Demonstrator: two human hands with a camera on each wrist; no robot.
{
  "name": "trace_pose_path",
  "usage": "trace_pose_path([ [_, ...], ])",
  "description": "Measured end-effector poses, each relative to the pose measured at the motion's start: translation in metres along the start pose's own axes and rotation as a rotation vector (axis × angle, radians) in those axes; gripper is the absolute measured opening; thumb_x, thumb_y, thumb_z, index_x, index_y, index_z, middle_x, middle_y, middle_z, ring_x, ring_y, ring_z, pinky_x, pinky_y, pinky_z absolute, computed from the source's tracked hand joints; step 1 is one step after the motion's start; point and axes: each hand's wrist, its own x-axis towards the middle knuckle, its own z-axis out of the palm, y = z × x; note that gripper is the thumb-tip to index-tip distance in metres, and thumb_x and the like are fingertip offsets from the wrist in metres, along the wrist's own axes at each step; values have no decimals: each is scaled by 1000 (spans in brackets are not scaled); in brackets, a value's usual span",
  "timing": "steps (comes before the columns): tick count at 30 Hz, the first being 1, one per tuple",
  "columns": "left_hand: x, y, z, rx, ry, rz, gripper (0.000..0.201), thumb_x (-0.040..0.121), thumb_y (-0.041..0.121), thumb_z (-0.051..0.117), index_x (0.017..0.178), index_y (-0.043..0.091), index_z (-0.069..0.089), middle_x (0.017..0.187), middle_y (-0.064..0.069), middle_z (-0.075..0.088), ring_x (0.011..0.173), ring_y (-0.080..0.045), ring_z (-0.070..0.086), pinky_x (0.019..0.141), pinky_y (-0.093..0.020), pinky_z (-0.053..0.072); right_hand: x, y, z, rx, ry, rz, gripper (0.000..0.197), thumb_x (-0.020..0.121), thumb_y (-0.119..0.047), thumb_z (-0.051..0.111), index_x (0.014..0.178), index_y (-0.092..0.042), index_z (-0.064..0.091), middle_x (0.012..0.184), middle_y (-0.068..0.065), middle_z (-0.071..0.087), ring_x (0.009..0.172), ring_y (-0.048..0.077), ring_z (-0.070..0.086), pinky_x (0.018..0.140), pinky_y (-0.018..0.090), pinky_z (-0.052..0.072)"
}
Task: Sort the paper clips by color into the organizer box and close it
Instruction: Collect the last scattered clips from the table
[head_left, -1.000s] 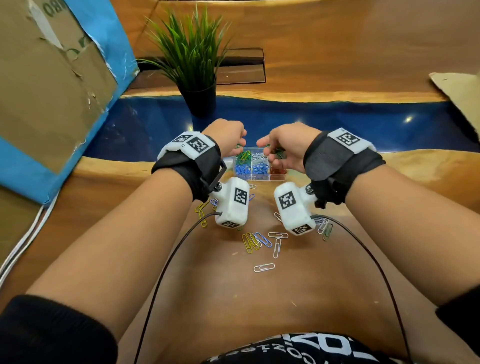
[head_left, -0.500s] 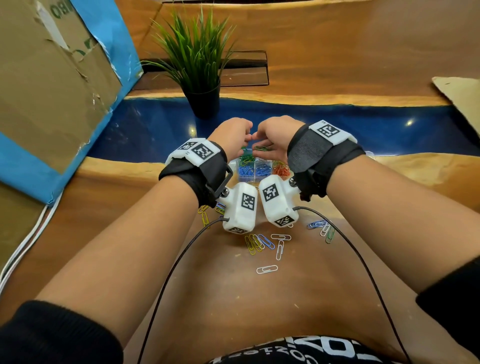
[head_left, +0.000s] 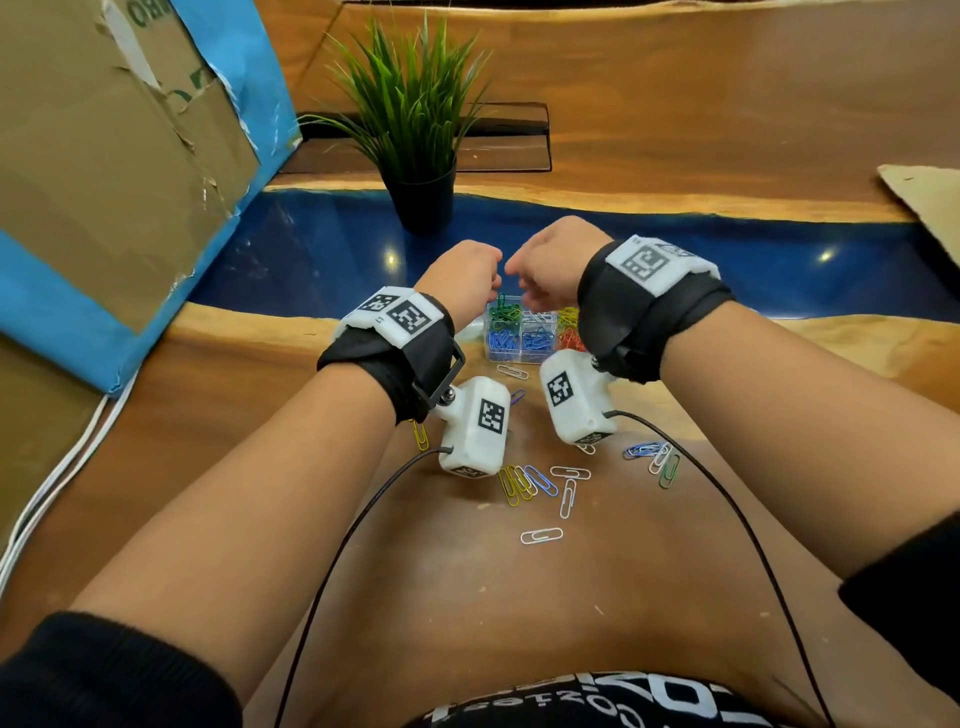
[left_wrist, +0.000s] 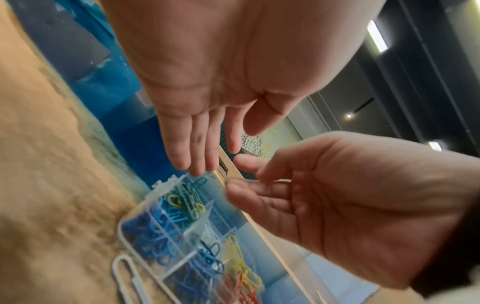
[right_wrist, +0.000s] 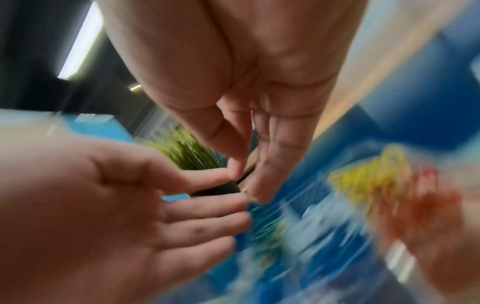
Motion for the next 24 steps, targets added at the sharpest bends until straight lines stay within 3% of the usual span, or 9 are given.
trace_pose_path([
  [2,-6,-2,-3,39,-9,35,32,90,0,28,68,19,42,78,-7,50,76,-23,49,73,-32,45,-1,-2,0,-466,65,-107,26,87,-16,57,108,-9,70,94,6,71,76,18,65,69,30,57],
  [3,-9,-3,-3,31,4,46,29,90,4,29,81,18,53,87,-8,56,86,-26,55,85,-37,48,-4,-5,2,-647,78,-150,24,87,-17,57,105,-10,71,98,5,72,83,20,67,75,31,56],
  [5,-9,-6,-6,57,3,75,37,90,8,30,116,18,55,104,-8,64,105,-26,60,100,-42,47,-6,-11,7,-853,58,-192,22,85,-17,61,104,-9,69,97,5,70,88,22,67,73,31,54],
  [6,-11,-6,-7,102,-11,92,40,90,9,30,121,18,53,108,-8,65,108,-25,60,101,-43,45,-7,-14,10,-936,41,-197,22,85,-17,62,104,-7,68,91,5,67,85,23,65,70,31,52],
  [8,-13,-8,-7,212,-26,152,34,89,8,31,111,17,55,106,-7,65,102,-23,59,101,-43,45,-9,-20,15,-1060,9,-193,20,88,-14,59,105,-5,63,73,4,53,79,23,56,67,30,44],
  [10,-12,-10,-8,287,-22,192,25,90,8,32,99,18,53,102,-5,60,100,-23,57,99,-42,46,-9,-23,19,-1126,-4,-239,21,91,-10,54,109,-4,61,66,4,42,79,24,51,69,28,40],
  [13,-11,-14,-11,349,-2,217,30,91,11,33,108,19,55,105,-3,58,107,-24,56,98,-42,46,-9,-24,23,-1180,-29,-264,23,93,-9,50,111,-2,61,74,6,48,85,27,56,70,29,40],
  [16,-8,-17,-12,349,-5,222,34,91,11,33,117,17,55,108,-4,59,107,-23,57,98,-42,46,-7,-25,26,-1223,-58,-269,24,93,-10,50,112,-1,61,72,6,46,91,28,60,70,29,41],
  [24,-2,-21,-13,315,-10,235,34,89,9,35,113,15,59,116,-10,63,109,-27,59,98,-42,47,1,-18,28,-1260,-65,-278,22,93,-12,52,111,-2,61,66,3,43,79,21,50,69,27,39],
])
